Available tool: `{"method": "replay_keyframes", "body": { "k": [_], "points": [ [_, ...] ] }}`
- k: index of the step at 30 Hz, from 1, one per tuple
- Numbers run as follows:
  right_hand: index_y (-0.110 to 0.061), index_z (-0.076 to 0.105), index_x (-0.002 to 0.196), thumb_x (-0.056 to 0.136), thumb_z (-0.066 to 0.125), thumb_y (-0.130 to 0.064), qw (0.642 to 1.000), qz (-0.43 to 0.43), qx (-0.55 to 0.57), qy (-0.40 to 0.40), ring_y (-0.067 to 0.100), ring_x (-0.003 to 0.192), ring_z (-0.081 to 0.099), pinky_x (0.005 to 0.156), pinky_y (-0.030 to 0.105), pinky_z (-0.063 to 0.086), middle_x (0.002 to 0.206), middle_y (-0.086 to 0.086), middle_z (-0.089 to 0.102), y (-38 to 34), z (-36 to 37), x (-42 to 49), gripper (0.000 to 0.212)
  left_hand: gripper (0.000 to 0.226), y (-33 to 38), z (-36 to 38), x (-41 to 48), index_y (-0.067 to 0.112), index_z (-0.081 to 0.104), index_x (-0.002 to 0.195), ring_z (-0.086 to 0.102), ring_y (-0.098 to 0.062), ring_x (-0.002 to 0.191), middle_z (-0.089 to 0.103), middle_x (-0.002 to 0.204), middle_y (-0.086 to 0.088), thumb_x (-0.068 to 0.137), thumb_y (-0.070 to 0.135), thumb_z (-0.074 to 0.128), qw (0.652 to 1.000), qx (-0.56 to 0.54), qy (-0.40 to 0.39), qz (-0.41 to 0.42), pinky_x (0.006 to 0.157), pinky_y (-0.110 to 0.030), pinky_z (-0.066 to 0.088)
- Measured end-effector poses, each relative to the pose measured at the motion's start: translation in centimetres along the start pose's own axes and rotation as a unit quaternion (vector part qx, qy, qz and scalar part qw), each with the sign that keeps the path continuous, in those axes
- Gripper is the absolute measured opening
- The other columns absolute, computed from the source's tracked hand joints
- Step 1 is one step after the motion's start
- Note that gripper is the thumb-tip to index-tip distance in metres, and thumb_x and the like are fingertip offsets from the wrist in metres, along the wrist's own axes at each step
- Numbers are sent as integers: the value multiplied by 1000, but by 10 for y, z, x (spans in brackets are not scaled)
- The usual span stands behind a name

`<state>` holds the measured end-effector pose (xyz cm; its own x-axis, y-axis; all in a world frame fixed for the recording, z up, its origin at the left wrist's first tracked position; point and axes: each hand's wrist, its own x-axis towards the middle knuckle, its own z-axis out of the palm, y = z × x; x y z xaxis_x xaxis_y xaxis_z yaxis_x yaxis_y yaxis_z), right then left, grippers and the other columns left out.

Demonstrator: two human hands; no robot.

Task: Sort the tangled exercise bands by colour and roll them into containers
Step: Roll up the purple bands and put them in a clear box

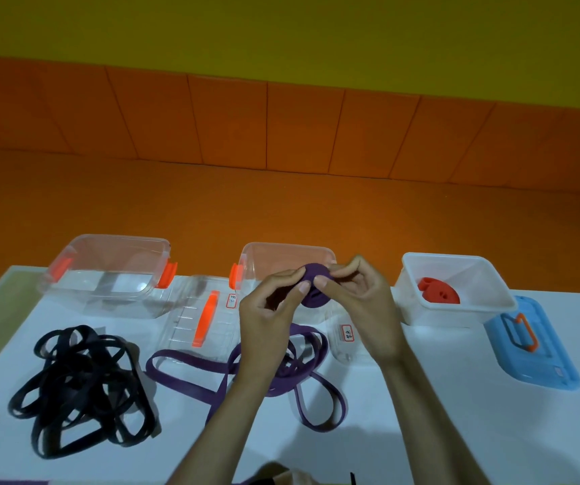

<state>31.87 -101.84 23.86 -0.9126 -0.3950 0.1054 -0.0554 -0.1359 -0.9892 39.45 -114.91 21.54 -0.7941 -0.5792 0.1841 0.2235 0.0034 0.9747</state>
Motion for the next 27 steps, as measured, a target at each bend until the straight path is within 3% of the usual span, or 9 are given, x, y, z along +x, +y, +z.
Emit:
{"method": "replay_keyframes", "body": {
  "k": [4, 6, 9, 13, 17, 20, 23, 25, 27],
  "points": [
    [-10, 67, 95, 78, 86, -16, 1000, 5, -22, 17, 23, 89, 76, 71, 28, 60, 97, 7, 77, -9, -4, 5, 26, 19, -1, 1, 1, 20, 78, 109, 72, -13, 109, 79, 107, 8, 92, 13, 78, 1000, 6, 0, -3, 93, -26, 58],
    [-22, 74, 104, 82, 85, -18, 999, -11, -29, 28, 21, 97, 75, 75, 30, 61, 102, 0, 76, -9, -3, 7, 24, 23, 1, 0, 4, 23, 77, 113, 70, -10, 113, 78, 113, 8, 93, 13, 76, 1000, -5, -24, -13, 95, -24, 56],
    [-29, 75, 100, 88, 80, -22, 999, -17, -12, 27, 24, 106, 73, 85, 40, 63, 108, 1, 76, -2, -2, 9, 15, 30, 3, -3, 11, 24, 75, 121, 69, -8, 115, 76, 117, 6, 94, 11, 73, 997, -13, -69, -29, 95, -16, 50],
    [-19, 64, 98, 90, 77, -25, 1000, -2, -16, -18, 28, 111, 71, 87, 43, 62, 113, 9, 73, 2, -8, 10, 16, 24, 5, -3, 13, 16, 81, 108, 74, -12, 103, 79, 105, 2, 85, 8, 83, 1000, -9, -10, -7, 89, -16, 53],
    [-16, 60, 88, 74, 88, -22, 997, -29, -70, 5, 25, 94, 75, 82, 35, 60, 95, 8, 75, -3, -12, 17, 32, 15, 6, 4, 9, 9, 78, 92, 76, -13, 97, 80, 95, 2, 80, 8, 87, 999, -15, 33, 1, 85, -20, 56],
    [-19, 62, 86, 76, 90, -22, 997, -51, -41, 45, 32, 91, 75, 79, 42, 61, 92, 11, 74, -1, -11, 17, 30, 18, 4, 3, 12, 7, 79, 99, 74, -12, 107, 80, 106, 4, 83, 5, 84, 999, -40, -9, -36, 94, -27, 58],
    [-17, 59, 87, 80, 87, -21, 996, -36, 39, 73, 35, 91, 74, 77, 46, 61, 95, 18, 73, 1, -6, 15, 29, 32, 6, 3, 14, 23, 77, 115, 71, -8, 114, 78, 115, 10, 86, 10, 82, 995, -44, -47, -71, 100, -25, 56],
    [-13, 55, 88, 83, 85, -19, 994, -23, 74, 72, 38, 95, 73, 80, 49, 61, 101, 25, 72, 3, -1, 14, 30, 33, 8, 5, 14, 31, 76, 116, 70, -3, 115, 77, 115, 16, 88, 13, 80, 995, -52, -22, -78, 97, -20, 55],
    [-12, 55, 86, 82, 85, -20, 995, -21, 68, 63, 35, 104, 73, 91, 52, 60, 108, 22, 73, 7, 3, 13, 32, 30, 9, 7, 12, 27, 76, 118, 70, -4, 114, 78, 114, 14, 91, 13, 78, 996, -59, 14, -69, 93, -18, 54]
  ]
}}
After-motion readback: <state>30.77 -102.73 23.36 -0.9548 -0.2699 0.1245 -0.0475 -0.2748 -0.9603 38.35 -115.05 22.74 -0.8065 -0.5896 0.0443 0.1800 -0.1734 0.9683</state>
